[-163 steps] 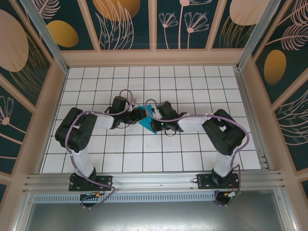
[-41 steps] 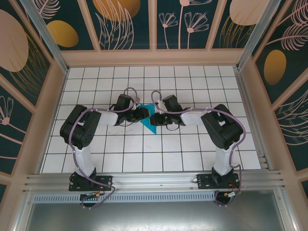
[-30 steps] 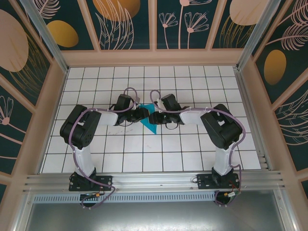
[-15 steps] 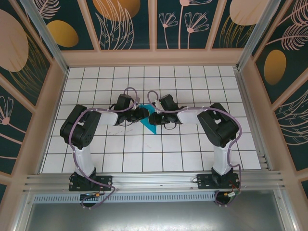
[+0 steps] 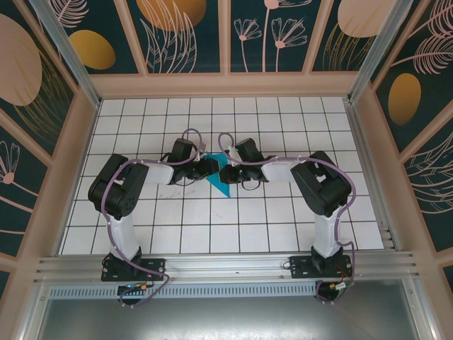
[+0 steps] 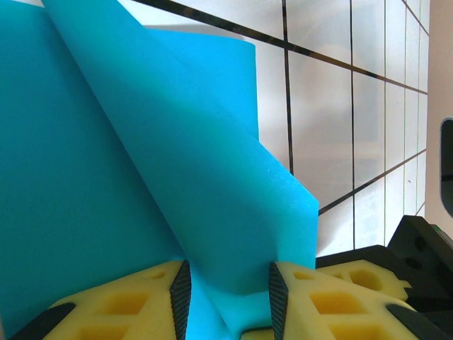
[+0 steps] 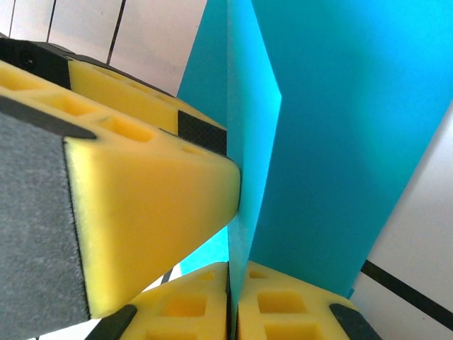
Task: Fold a paper plane with a square sheet of paper (fold left side to right side)
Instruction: Fourth fold the wing at the center of the table.
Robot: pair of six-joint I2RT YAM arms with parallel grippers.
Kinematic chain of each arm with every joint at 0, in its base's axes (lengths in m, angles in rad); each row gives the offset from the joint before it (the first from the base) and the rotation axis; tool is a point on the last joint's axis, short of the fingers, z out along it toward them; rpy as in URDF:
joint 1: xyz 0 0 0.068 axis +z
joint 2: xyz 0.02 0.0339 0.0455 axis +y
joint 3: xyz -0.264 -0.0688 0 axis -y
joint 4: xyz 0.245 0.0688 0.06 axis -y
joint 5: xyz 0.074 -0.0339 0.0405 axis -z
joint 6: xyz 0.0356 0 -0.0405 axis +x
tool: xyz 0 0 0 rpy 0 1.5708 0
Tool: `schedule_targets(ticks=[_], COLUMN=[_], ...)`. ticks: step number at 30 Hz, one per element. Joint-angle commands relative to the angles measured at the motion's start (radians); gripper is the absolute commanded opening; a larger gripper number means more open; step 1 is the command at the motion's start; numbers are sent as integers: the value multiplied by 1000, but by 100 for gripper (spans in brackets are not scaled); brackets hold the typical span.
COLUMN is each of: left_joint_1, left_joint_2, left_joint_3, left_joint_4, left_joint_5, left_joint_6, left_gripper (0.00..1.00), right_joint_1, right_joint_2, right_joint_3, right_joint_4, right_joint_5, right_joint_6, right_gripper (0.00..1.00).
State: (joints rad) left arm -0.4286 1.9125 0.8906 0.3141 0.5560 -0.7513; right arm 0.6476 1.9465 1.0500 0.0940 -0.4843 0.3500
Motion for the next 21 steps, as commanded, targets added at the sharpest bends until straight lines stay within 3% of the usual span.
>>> schedule_targets(ticks=[1,12,21], left_joint_1=[5,5,5], left_joint_2=[54,53,45], left_joint_3=[-15,-16,-18], left_joint_4=[-110,-114,-114], left_joint_5=[-88,-89,-89], left_joint_6=[33,33,35], left_gripper=[38,38,38], right_joint_1=[-5,-48,-95], right_joint_2=[-45,-134,-94], right_joint_3=[-20,-63,-27], right_joint_4=[28,45,87], right_joint_5=[-35,-86,-155], right_joint_6=[0,2,63], right_gripper=[15,32,33])
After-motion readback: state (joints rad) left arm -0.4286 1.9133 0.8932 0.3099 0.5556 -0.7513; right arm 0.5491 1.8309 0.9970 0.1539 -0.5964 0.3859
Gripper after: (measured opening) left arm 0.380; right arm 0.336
